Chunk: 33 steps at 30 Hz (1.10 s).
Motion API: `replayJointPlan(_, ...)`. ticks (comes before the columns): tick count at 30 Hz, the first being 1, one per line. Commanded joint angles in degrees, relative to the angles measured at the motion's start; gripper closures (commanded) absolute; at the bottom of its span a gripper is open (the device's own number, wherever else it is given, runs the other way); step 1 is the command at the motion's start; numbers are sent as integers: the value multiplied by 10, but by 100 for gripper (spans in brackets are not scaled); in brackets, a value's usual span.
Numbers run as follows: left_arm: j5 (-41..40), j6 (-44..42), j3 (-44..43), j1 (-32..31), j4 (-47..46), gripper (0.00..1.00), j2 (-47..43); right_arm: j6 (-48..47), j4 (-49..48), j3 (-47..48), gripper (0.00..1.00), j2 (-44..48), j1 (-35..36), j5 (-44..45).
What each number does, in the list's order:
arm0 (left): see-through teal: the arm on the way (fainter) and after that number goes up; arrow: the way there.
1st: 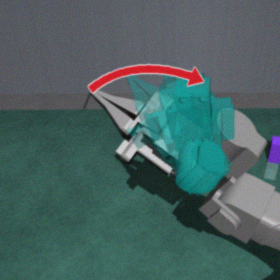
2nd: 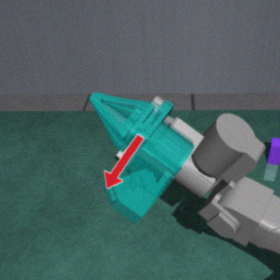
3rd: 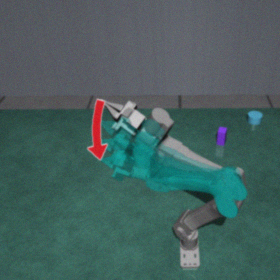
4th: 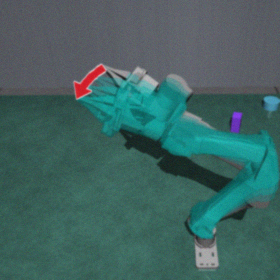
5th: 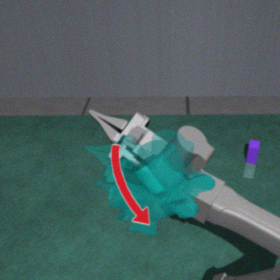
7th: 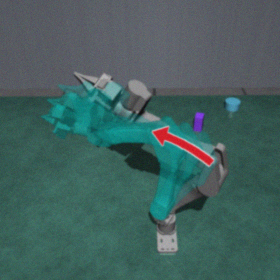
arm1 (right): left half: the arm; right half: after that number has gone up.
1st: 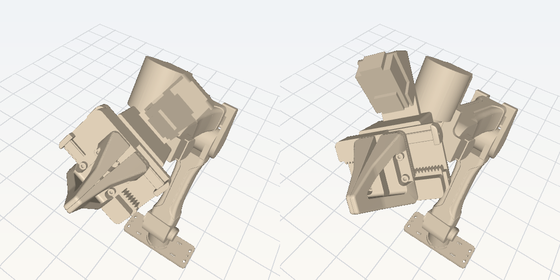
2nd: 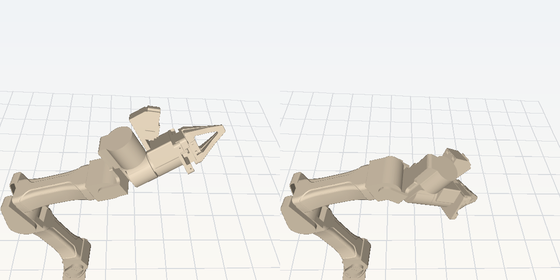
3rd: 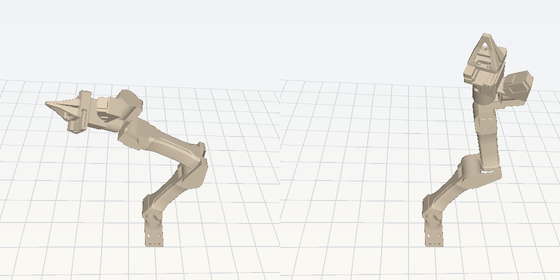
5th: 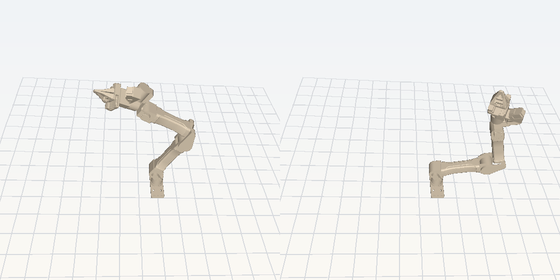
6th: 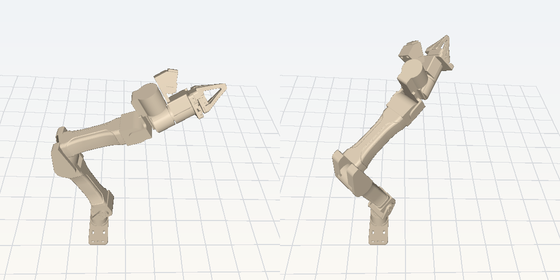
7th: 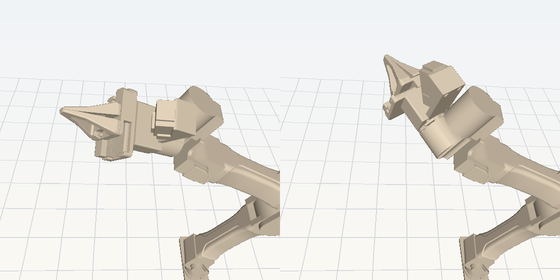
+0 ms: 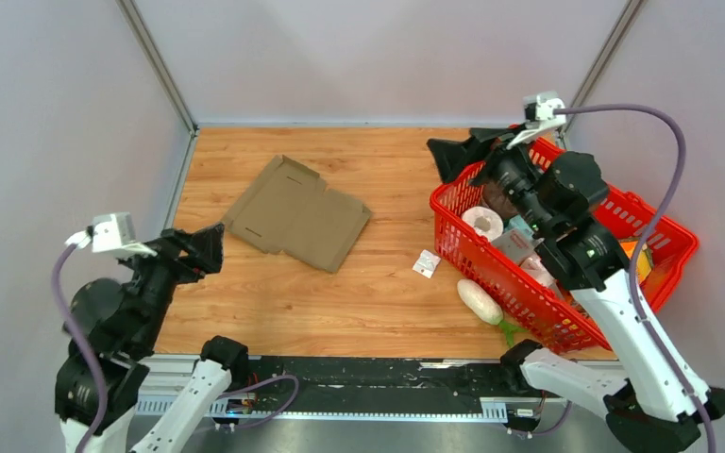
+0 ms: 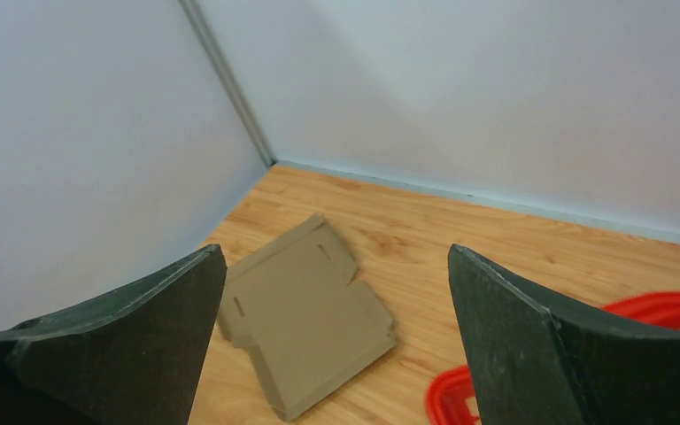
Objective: Fold the paper box
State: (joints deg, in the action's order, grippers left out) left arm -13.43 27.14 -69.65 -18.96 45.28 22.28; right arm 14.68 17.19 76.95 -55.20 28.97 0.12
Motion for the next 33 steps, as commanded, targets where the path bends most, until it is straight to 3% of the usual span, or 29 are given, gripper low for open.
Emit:
replayJointPlan(1,-29,53,19,3,142,11,86,-33,-7,57,0,-70,103,70)
replayJointPlan(6,-88,135,121,3,142,8,128,-57,14,136,0,-188,207,45)
replayJointPlan(14,-88,240,228,17,44,5,166,-6,22,251,0,-377,234,-97)
replayJointPlan(18,15,269,283,124,-17,1,202,-3,50,291,0,-443,234,-107)
replayJointPlan(26,85,307,298,234,-115,2,388,-20,54,284,0,-432,232,-72)
replayJointPlan(33,121,341,280,264,-226,4,523,-33,35,243,0,-392,225,-57)
